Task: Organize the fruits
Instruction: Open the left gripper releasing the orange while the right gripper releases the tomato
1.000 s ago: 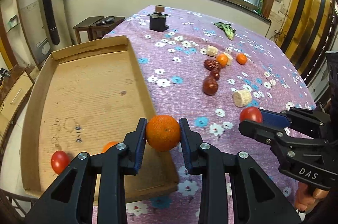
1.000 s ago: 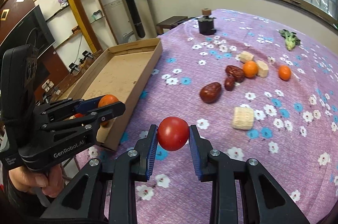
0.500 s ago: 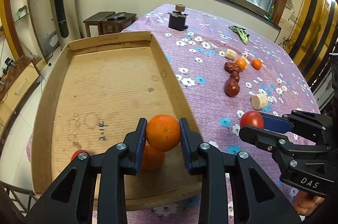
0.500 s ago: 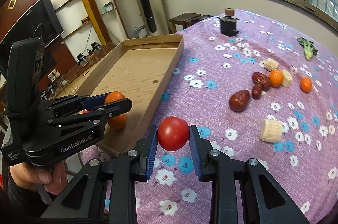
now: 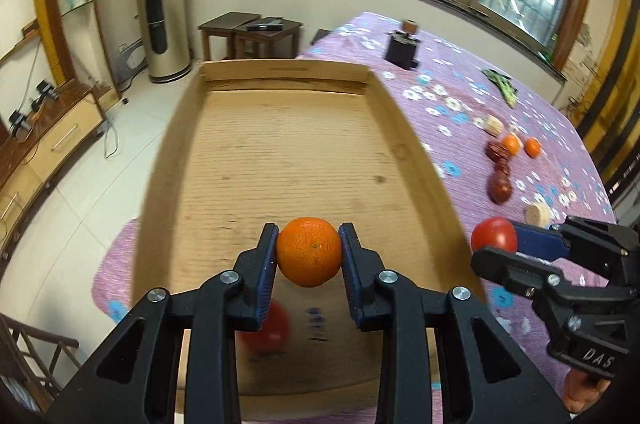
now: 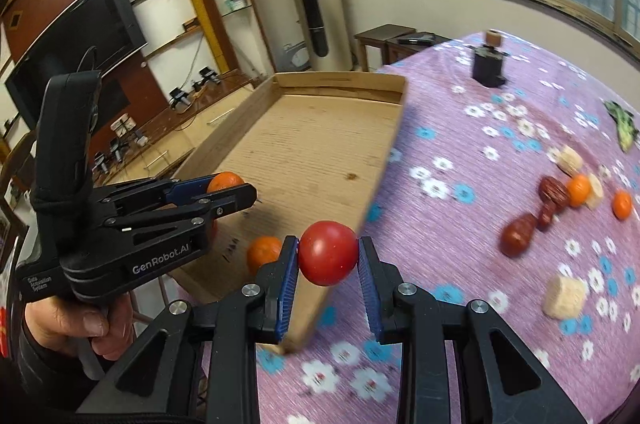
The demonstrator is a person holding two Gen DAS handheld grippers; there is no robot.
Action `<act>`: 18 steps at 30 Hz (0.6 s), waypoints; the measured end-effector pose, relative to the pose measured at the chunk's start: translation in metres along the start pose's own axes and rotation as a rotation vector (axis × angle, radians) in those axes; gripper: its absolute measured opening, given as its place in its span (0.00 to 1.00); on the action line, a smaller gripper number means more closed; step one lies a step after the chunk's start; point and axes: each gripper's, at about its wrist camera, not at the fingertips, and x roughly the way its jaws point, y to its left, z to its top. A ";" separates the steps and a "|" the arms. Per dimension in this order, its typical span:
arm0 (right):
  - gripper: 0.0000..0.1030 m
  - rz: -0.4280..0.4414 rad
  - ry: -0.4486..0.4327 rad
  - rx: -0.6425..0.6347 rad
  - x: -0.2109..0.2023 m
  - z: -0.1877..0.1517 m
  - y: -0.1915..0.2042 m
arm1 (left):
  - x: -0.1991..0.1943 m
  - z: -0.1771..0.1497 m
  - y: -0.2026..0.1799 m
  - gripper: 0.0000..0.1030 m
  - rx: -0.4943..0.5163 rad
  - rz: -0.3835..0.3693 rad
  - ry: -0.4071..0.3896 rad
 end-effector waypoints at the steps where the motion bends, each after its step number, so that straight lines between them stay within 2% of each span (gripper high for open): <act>1: 0.29 0.007 0.007 -0.011 0.007 0.003 0.005 | 0.001 0.001 0.006 0.27 -0.011 0.009 0.002; 11: 0.29 0.020 0.099 -0.036 0.070 0.017 0.013 | 0.021 -0.001 0.024 0.27 -0.042 0.038 0.047; 18: 0.31 0.010 0.109 -0.085 0.077 0.017 0.020 | 0.031 -0.003 0.022 0.28 -0.049 0.050 0.076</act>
